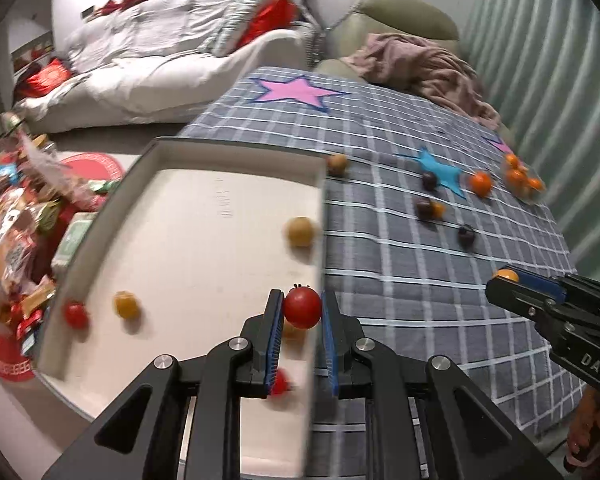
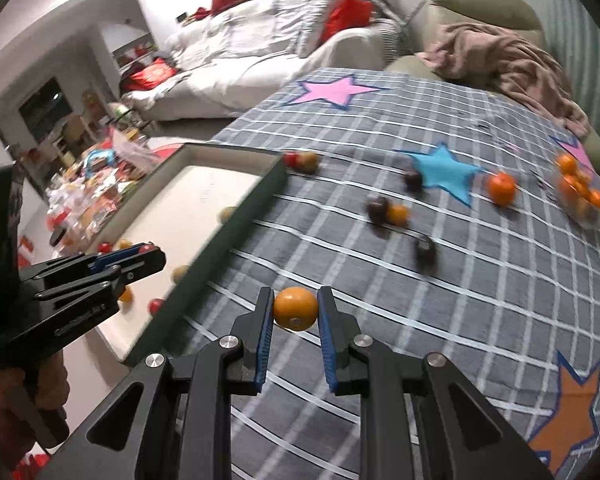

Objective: Organize fruits
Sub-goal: 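Carry the red and orange tomatoes over the white tray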

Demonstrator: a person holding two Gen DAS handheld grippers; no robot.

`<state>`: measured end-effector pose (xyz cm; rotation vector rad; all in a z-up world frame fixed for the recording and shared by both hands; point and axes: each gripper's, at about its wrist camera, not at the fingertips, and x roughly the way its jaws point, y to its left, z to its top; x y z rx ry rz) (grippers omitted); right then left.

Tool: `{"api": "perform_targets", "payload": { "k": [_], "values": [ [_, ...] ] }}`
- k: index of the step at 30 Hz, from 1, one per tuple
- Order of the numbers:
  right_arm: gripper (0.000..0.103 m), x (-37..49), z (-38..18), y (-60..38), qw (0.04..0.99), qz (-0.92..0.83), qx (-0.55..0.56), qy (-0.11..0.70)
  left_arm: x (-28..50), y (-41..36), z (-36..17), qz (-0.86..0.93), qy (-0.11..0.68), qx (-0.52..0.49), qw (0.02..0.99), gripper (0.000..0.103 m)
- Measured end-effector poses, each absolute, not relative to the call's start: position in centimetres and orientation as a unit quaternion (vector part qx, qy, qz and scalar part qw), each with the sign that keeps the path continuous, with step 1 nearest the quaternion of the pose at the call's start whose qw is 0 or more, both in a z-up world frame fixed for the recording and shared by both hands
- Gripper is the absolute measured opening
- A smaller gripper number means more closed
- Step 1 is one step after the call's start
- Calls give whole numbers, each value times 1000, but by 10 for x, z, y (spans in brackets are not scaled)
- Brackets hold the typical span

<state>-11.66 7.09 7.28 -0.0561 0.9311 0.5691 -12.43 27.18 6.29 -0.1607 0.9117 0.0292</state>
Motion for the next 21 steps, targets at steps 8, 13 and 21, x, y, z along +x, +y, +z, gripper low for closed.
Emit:
{"api": "perform_targets", "payload": {
  "k": [8, 13, 21],
  "values": [
    [24, -115, 74, 136, 838, 312, -58, 444, -124, 313, 53, 54, 438, -90, 893, 20],
    [24, -107, 68, 170, 826, 327, -67, 453, -116, 327, 45, 73, 439, -87, 891, 20],
    [24, -92, 54, 209, 817, 332, -83, 464, -105, 336, 30, 90, 454, -85, 882, 20]
  ]
}}
